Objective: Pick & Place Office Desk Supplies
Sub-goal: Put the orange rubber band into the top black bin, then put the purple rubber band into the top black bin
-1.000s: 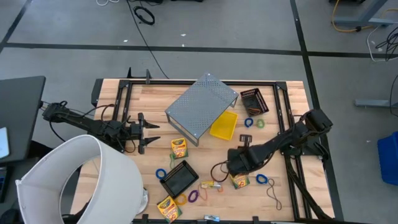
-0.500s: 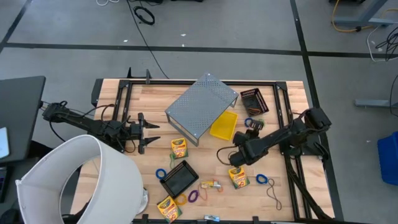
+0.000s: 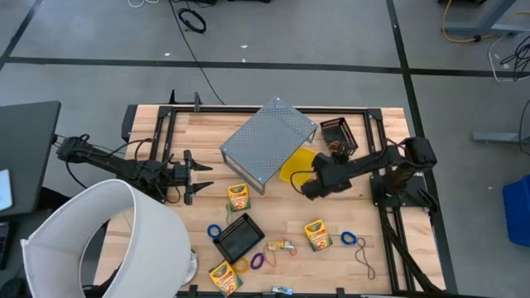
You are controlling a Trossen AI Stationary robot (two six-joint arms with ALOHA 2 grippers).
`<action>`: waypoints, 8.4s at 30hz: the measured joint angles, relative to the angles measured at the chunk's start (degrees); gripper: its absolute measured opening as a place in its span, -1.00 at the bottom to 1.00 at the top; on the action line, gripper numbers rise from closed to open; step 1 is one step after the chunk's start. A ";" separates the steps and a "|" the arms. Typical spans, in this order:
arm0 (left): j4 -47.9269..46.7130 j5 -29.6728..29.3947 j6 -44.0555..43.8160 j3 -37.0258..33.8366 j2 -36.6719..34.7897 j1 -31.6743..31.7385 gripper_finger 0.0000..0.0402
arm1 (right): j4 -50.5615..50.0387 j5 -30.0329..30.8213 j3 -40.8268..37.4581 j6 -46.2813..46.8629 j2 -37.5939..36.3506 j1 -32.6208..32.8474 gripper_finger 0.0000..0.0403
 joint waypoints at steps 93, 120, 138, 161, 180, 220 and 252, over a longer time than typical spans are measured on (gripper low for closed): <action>-0.03 0.01 0.17 -0.01 0.00 0.02 0.13 | 23.87 -66.68 0.15 25.85 -14.36 37.30 -0.14; -0.04 2.13 0.22 0.00 0.00 0.00 0.13 | 39.95 -65.17 -0.04 34.82 5.33 48.33 -0.14; -0.05 2.13 0.22 0.01 0.00 0.02 0.13 | 37.09 -61.77 0.20 38.39 8.57 51.08 -0.90; -0.03 2.09 0.20 -0.01 0.00 0.00 0.13 | 24.07 -55.69 -0.09 35.10 2.72 48.79 -1.00; -0.03 2.05 0.18 -0.01 0.00 0.02 0.13 | 1.92 -46.89 7.92 30.85 1.97 41.89 -1.00; -0.03 2.11 0.20 0.01 0.00 0.00 0.13 | 42.10 -60.97 -11.10 41.27 1.14 47.53 -0.20; -0.05 2.11 0.20 0.01 0.01 0.01 0.13 | -0.84 -47.15 7.22 39.41 2.16 43.81 -1.00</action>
